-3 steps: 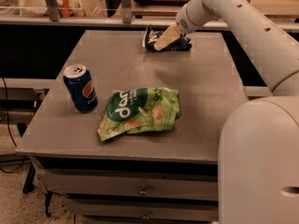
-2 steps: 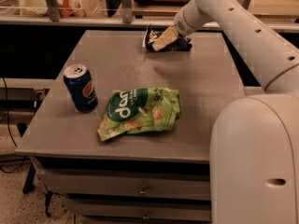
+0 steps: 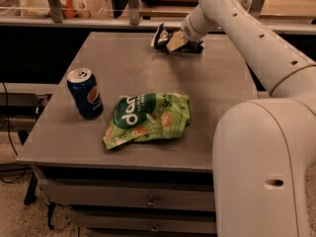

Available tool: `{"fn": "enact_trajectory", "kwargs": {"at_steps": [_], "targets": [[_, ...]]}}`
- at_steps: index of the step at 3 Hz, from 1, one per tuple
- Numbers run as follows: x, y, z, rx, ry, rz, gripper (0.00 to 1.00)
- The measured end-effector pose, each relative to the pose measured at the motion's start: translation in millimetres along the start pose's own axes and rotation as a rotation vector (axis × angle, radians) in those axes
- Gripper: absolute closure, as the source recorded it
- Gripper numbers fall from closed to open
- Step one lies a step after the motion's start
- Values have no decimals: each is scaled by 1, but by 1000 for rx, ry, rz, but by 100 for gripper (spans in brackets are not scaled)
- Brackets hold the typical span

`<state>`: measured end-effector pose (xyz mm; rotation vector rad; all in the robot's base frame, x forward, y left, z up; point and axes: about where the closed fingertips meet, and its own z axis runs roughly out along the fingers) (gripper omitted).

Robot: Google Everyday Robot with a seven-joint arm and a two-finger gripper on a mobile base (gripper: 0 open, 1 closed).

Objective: Move blue chip bag near green rice chip bag

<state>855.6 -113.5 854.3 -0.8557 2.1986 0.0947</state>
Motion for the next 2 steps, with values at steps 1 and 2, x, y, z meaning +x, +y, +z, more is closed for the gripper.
{"fn": "enact_trajectory", "kwargs": {"at_steps": [1, 2], "targets": [[-1, 1, -1, 0, 6, -1, 64], [-8, 2, -14, 2, -7, -23, 87]]}}
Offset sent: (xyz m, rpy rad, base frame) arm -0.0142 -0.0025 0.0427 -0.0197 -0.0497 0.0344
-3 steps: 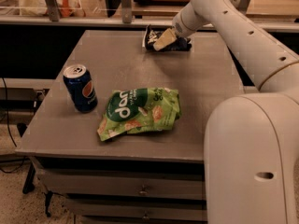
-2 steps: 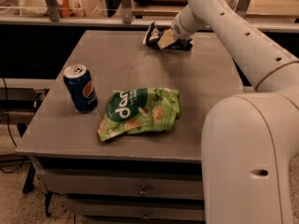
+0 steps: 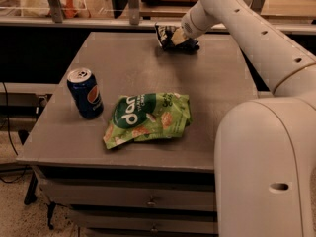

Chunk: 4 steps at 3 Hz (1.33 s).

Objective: Move blue chip bag near green rice chip bag

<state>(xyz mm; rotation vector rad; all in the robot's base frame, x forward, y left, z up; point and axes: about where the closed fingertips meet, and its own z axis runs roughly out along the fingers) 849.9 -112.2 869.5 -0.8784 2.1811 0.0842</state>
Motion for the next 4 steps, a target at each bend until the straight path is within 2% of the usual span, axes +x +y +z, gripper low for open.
{"fn": "enact_trajectory", "kwargs": {"at_steps": [1, 2, 3, 4], "targets": [[-13, 9, -25, -22, -14, -61, 100], [-23, 30, -56, -87, -35, -162, 100], [-20, 62, -83, -183, -33, -290, 100], [-7, 101, -106, -314, -21, -421, 100]]}}
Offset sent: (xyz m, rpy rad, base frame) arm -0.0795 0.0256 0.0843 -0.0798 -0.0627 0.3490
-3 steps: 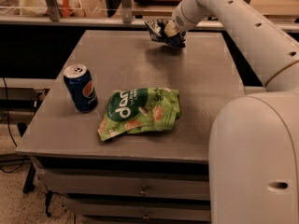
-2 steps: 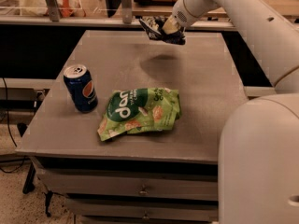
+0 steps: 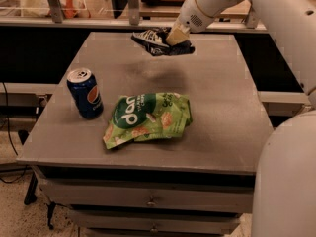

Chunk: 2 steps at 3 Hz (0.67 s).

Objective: Move blue chip bag near green rice chip bag

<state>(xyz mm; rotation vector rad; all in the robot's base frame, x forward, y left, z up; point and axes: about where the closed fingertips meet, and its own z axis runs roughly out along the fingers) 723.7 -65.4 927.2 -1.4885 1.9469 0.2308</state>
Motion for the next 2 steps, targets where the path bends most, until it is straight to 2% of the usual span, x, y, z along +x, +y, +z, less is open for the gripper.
{"fn": "enact_trajectory", "kwargs": {"at_steps": [2], "targets": [[0, 64, -22, -221, -25, -190, 100]]}}
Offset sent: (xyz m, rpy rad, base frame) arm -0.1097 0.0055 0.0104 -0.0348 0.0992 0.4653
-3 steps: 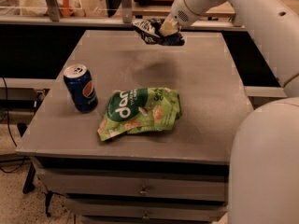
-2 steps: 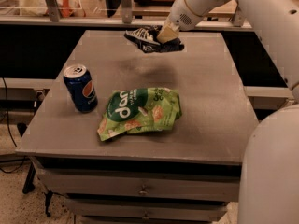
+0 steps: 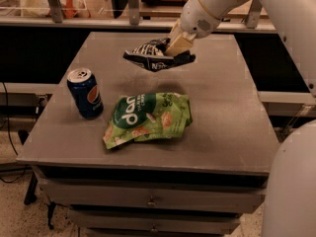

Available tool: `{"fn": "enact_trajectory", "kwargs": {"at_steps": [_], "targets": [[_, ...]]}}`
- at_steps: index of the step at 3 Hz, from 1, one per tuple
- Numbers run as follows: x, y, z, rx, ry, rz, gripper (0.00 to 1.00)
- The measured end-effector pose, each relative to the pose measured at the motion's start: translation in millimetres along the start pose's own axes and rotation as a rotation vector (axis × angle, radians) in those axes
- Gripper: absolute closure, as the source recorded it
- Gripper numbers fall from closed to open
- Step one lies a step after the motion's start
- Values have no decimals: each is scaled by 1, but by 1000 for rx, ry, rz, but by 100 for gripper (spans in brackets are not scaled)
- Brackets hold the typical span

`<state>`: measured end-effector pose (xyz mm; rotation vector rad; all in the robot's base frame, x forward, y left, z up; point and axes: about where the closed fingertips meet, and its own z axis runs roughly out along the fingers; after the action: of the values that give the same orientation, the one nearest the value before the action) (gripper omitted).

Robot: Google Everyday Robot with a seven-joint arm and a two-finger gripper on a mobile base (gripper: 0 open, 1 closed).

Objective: Move blue chip bag near green rice chip bag

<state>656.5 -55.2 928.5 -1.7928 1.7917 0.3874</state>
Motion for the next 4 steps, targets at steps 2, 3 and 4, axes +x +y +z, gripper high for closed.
{"fn": "enact_trajectory", "kwargs": {"at_steps": [2, 3, 4], "targets": [[-6, 39, -5, -130, -13, -173, 59], [-5, 50, -5, -156, -4, -216, 36], [-4, 57, -5, -176, 7, -251, 13]]}}
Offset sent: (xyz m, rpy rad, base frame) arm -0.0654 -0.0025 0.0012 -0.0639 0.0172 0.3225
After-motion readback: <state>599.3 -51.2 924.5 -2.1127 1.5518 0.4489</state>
